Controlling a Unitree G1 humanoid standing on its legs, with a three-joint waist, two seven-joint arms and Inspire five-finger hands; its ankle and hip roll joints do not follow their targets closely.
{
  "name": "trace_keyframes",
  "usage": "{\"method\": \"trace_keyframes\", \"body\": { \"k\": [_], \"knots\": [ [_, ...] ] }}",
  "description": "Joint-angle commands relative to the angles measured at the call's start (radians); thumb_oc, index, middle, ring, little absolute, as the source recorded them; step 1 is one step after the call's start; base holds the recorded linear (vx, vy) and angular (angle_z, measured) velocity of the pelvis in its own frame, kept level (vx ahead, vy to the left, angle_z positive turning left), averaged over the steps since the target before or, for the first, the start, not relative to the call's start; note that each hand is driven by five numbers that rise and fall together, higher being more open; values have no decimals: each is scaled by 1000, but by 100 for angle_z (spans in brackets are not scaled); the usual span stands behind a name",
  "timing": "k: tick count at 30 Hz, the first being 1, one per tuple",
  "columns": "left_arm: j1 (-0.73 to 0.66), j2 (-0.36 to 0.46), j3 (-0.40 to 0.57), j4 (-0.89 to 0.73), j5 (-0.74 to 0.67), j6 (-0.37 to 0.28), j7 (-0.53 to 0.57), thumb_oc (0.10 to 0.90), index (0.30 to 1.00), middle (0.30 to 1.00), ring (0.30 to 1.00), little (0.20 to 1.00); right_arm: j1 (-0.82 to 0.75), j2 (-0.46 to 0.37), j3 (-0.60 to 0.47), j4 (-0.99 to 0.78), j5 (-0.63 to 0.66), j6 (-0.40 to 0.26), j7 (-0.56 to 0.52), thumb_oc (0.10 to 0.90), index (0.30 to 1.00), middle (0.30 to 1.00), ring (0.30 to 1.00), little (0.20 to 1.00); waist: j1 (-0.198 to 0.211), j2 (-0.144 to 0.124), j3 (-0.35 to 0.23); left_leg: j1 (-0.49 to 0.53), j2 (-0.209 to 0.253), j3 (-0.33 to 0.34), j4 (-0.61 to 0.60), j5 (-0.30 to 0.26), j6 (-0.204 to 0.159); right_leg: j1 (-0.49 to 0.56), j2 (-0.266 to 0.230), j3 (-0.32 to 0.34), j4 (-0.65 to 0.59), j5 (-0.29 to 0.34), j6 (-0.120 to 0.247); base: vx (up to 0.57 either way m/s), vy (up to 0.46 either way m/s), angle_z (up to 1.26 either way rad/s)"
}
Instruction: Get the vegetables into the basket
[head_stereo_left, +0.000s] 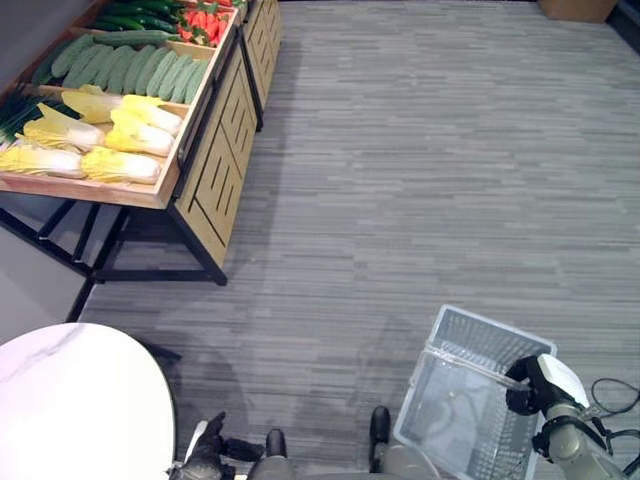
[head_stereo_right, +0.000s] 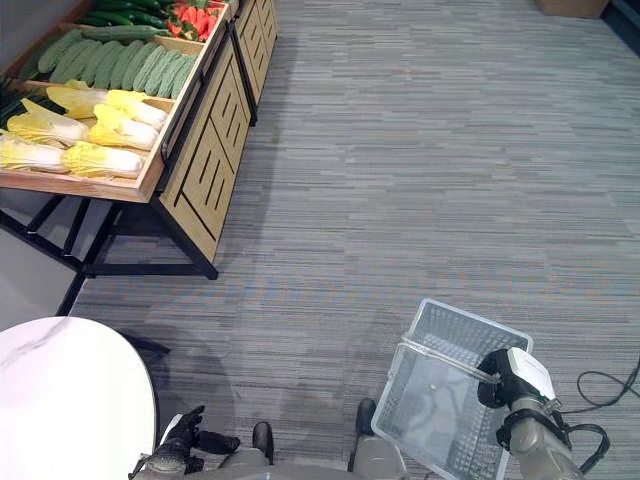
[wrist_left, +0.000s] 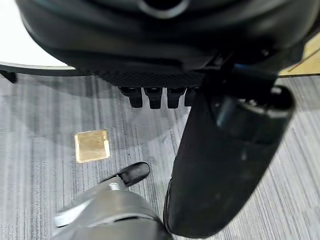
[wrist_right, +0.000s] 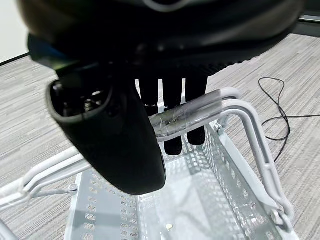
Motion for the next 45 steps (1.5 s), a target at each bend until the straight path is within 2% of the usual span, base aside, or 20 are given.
{"method": "trace_keyframes", "body": {
  "k": [1, 2, 5, 8, 9, 12, 16, 19, 22, 23, 25, 26, 29, 31, 34, 36, 40, 43, 44, 45],
  "knots": [
    [-13, 64, 4, 34, 52, 6, 32, 900, 1000, 1000, 1000, 1000, -72, -115, -32, -119, -18, -52, -124, 400, 300, 300, 300, 300, 15, -82, 25, -57, -8, -70, 254, 44, -29, 10, -23, 56, 123, -116, 17, 117, -249, 29],
    [-11, 60, 0, 34, 53, 8, 44, 900, 1000, 1000, 1000, 1000, -87, -131, -27, -133, -25, -49, -132, 400, 300, 300, 300, 300, 33, -88, 49, -107, -36, -125, 343, 75, -26, 29, -18, 57, 123, -127, 3, 112, -185, 39],
    [-7, 54, -8, 27, 45, 7, 45, 900, 1000, 1000, 1000, 1000, -109, -148, -39, -156, -19, -45, -143, 400, 300, 300, 300, 300, 51, -93, 65, -210, -83, -161, 297, 55, -9, 53, -28, 52, 117, -145, 11, 172, -69, 18],
    [2, 56, -15, 15, 36, 0, 41, 900, 1000, 1000, 1000, 1000, -108, -155, -48, -187, -21, -48, -150, 400, 300, 300, 300, 300, 64, -98, 64, -249, -74, -143, 196, 57, 0, 61, -27, 55, 118, -168, 18, 186, 37, -11],
    [5, 55, -21, 16, 39, 0, 38, 900, 1000, 1000, 1000, 1000, -113, -157, -47, -203, -19, -47, -154, 400, 300, 300, 300, 300, 74, -86, 66, -304, -49, -136, 111, 110, -1, 79, -16, 55, 119, -186, 20, 206, 70, -15],
    [10, 56, -23, 22, 53, 5, 44, 900, 1000, 1000, 1000, 1000, -106, -134, -40, -214, -21, -50, -160, 400, 300, 300, 300, 300, 95, -87, 54, -289, -39, -123, -24, 171, -16, 112, -4, 77, 132, -220, 20, 321, 115, -15],
    [33, 65, -10, 34, 69, 9, 36, 900, 1000, 1000, 1000, 1000, -81, -94, -33, -222, -33, -44, -142, 400, 300, 300, 300, 300, 115, -104, 12, -261, -38, -87, -34, 181, -8, 183, -23, 104, 128, -238, 50, 428, 256, -29],
    [26, 81, -19, 39, 90, 9, 29, 900, 1000, 1000, 1000, 1000, -74, -59, -22, -218, -39, -38, -127, 400, 300, 300, 300, 300, 117, -131, -7, -246, -67, -58, 4, 145, 26, 174, -65, 121, 183, -200, 80, 251, 232, -6],
    [28, 95, -31, 20, 100, 5, 23, 900, 1000, 1000, 1000, 1000, -91, -36, -7, -207, -44, -30, -123, 400, 300, 300, 300, 300, 118, -160, -13, -231, -108, -33, 35, 88, 67, 140, -110, 159, 245, -89, 117, 269, 330, -14],
    [24, 105, -28, 12, 97, 7, 24, 900, 1000, 1000, 1000, 1000, -111, -26, 3, -206, -46, -22, -121, 400, 300, 300, 300, 300, 118, -174, -11, -212, -134, -25, 45, 54, 89, 117, -130, 177, 291, -21, 131, 293, 417, -21],
    [21, 111, -26, 10, 97, 8, 26, 900, 1000, 1000, 1000, 1000, -119, -22, 7, -200, -40, -23, -120, 400, 300, 300, 300, 300, 119, -175, -12, -210, -142, -22, 51, 38, 102, 97, -136, 181, 327, 16, 134, 195, 297, -28],
    [15, 127, -17, -1, 83, 9, 32, 900, 1000, 1000, 1000, 1000, -137, -11, 18, -204, -37, -21, -121, 400, 300, 300, 300, 300, 114, -171, 3, -179, -159, -19, 49, 14, 125, 51, -133, 179, 445, 59, 137, 109, 196, -26],
    [-8, 142, -10, -9, 72, 12, 41, 900, 1000, 1000, 1000, 1000, -146, -6, 28, -208, -44, -17, -114, 400, 300, 300, 300, 300, 100, -154, 19, -121, -166, -22, 30, -13, 146, -23, -116, 149, 544, 80, 126, 190, 246, -18],
    [-18, 147, -7, -7, 67, 13, 41, 900, 1000, 1000, 1000, 1000, -142, -3, 28, -226, -47, -16, -110, 400, 300, 300, 300, 300, 88, -150, 25, -93, -167, -20, 14, -17, 146, -54, -115, 131, 546, 59, 119, 228, 173, -5],
    [-47, 148, -10, -9, 58, 10, 46, 900, 1000, 1000, 1000, 1000, -149, 0, 21, -235, -31, -17, -120, 400, 300, 300, 300, 300, 60, -136, 56, -36, -166, -24, 2, -47, 132, -128, -122, 54, 421, -12, 103, 288, 59, 2],
    [-73, 146, -24, -11, 67, 8, 47, 900, 1000, 1000, 1000, 1000, -165, 8, 27, -232, -17, -16, -127, 400, 300, 300, 300, 300, 41, -142, 67, 2, -161, -41, 9, -83, 108, -170, -148, 55, 238, 10, 125, 388, -151, -7],
    [-94, 145, -30, -15, 74, 6, 49, 900, 1000, 1000, 1000, 1000, -166, 11, 31, -237, -18, -15, -133, 400, 300, 300, 300, 300, 18, -145, 72, 49, -147, -70, 18, -123, 88, -214, -166, 108, 106, 74, 151, 278, -131, 23],
    [-96, 145, -25, -15, 77, 5, 50, 900, 1000, 1000, 1000, 1000, -153, 10, 24, -242, -27, -9, -127, 400, 300, 300, 300, 300, 11, -144, 61, 103, -130, -91, 24, -159, 66, -217, -177, 101, 79, 111, 171, 316, -169, 13],
    [-96, 145, -25, -15, 77, 6, 50, 900, 1000, 1000, 1000, 1000, -153, 10, 24, -242, -27, -9, -127, 400, 300, 300, 300, 300, 11, -142, 62, 104, -128, -92, 23, -160, 66, -216, -175, 100, 79, 110, 171, 504, -335, 36],
    [-89, 141, -16, -16, 69, 7, 56, 900, 1000, 1000, 1000, 1000, -146, 11, 28, -248, -30, -9, -116, 400, 300, 300, 300, 300, 8, -145, 34, 158, -100, -108, 37, -157, 41, -205, -154, 83, 119, 96, 156, 382, -265, 40]
  ]
}}
